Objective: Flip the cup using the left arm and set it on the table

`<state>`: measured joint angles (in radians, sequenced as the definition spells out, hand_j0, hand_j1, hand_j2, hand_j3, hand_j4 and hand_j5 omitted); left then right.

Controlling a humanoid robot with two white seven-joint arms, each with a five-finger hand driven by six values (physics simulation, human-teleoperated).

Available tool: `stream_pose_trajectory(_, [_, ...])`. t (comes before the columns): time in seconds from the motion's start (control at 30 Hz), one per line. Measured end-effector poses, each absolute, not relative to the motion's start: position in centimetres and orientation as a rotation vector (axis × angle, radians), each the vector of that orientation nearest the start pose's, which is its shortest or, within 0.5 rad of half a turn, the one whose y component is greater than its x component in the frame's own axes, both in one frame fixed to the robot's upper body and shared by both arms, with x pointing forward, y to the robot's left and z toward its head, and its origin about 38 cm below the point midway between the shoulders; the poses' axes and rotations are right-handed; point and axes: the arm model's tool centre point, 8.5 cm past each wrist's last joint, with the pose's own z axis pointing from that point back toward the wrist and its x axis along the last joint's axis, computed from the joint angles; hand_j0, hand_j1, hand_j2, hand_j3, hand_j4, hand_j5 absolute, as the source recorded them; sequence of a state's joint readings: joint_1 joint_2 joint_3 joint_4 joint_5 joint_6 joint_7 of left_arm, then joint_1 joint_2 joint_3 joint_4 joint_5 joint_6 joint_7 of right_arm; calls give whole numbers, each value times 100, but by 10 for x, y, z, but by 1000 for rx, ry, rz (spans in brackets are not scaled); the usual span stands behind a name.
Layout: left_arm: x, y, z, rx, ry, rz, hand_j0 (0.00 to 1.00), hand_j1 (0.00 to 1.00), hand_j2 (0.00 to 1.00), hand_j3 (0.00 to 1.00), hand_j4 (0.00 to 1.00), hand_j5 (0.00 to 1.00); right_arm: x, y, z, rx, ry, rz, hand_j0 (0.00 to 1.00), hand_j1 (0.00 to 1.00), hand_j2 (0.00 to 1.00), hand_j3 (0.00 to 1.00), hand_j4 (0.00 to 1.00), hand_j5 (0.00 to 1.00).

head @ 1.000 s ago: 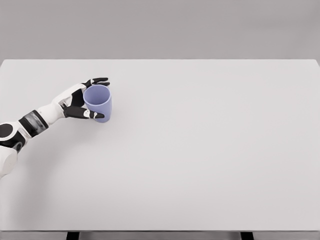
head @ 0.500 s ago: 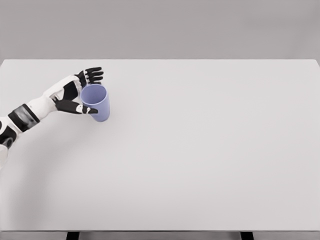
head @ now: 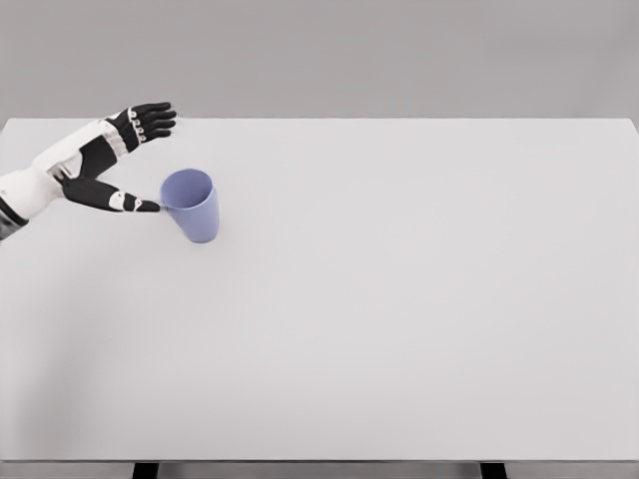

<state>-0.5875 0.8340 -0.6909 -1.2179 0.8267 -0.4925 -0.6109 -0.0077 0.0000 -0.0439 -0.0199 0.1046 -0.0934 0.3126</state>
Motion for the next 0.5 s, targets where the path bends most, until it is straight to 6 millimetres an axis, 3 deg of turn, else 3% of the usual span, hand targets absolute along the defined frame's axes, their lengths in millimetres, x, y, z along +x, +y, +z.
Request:
stream_pose_trajectory(0.3, [426, 403, 204, -280, -1732, -975, 100, 100, 100, 100, 100, 100, 20, -245, -260, 226, -107, 84, 100, 100, 100, 100, 100, 100])
stream_pose_trajectory(0.5, [424, 436, 183, -133, -1613, -1038, 100, 100, 100, 100, 100, 100, 21, -245, -260, 226, -108, 84, 100, 100, 100, 100, 100, 100])
